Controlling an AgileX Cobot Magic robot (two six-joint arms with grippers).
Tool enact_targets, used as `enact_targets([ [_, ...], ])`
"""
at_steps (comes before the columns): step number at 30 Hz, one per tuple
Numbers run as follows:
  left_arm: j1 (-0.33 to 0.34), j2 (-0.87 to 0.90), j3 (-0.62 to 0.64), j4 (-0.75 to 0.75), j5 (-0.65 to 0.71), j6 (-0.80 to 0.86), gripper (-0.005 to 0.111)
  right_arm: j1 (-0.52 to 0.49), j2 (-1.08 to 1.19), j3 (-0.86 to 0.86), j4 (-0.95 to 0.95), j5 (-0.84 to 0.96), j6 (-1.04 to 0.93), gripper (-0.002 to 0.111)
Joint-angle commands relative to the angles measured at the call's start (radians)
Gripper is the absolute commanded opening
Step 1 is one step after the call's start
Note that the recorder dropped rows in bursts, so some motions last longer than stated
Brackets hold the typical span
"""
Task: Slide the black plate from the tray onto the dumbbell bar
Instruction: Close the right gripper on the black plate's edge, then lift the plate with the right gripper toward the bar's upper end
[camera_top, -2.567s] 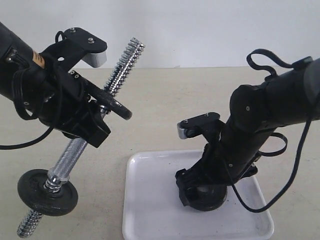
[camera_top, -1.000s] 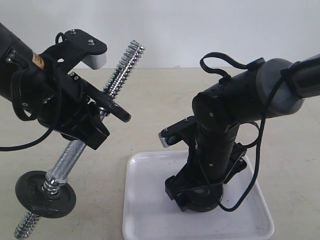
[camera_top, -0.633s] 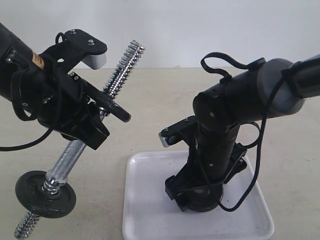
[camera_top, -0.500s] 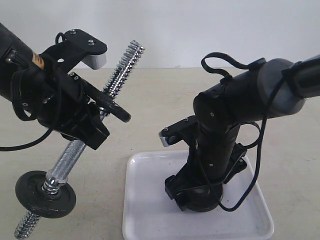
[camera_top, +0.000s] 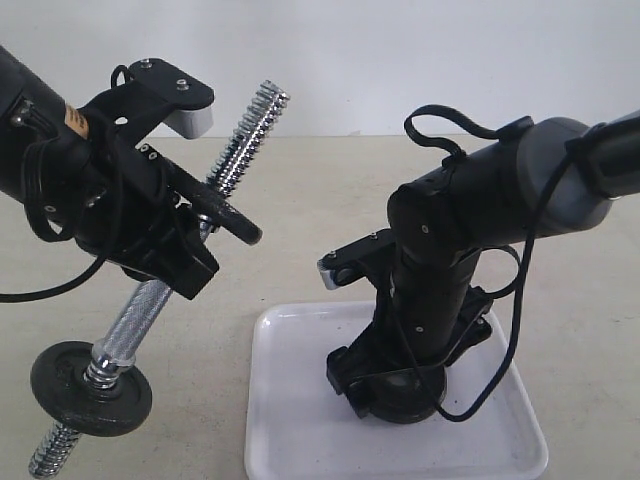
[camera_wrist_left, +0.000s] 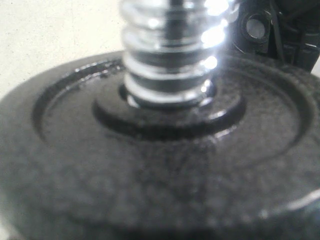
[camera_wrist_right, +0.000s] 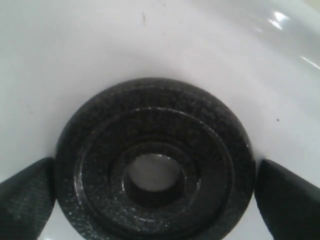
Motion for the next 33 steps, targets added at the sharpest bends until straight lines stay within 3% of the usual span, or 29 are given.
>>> enact_targets([
  [1, -0.004, -0.054, -0.036, -0.029, -0.081, 0.004, 0.004, -0.003, 0.048, 0.025, 0.017, -0.053, 0.013, 0.088],
  [5, -0.004, -0.054, -0.036, -0.029, -0.080, 0.004, 0.004, -0.003, 0.048, 0.025, 0.019, -0.049, 0.015, 0.050],
  [6, -0.004, -0.054, -0.036, -0.029, -0.080, 0.004, 0.004, -0.003, 0.048, 0.025, 0.035, -0.049, 0.024, 0.032],
  [8, -0.004, -0.054, -0.036, -0.029, -0.080, 0.004, 0.004, -0.003, 0.048, 0.025, 0.035, -0.049, 0.027, 0.015],
  [11, -0.004, -0.054, -0.036, -0.029, -0.080, 0.004, 0.004, -0.003, 0.048, 0.025, 0.035, -0.065, 0.027, 0.002],
  [20, -0.004, -0.054, -0.036, -0.029, -0.057, 0.007, 0.004, -0.003, 0.039, 0.025, 0.035, -0.035, 0.022, 0.000],
  [33, -0.004, -0.054, -0.036, -0.017, -0.050, 0.015, 0.004, -0.003, -0.173, 0.025, 0.009, 0.026, 0.014, 0.000],
])
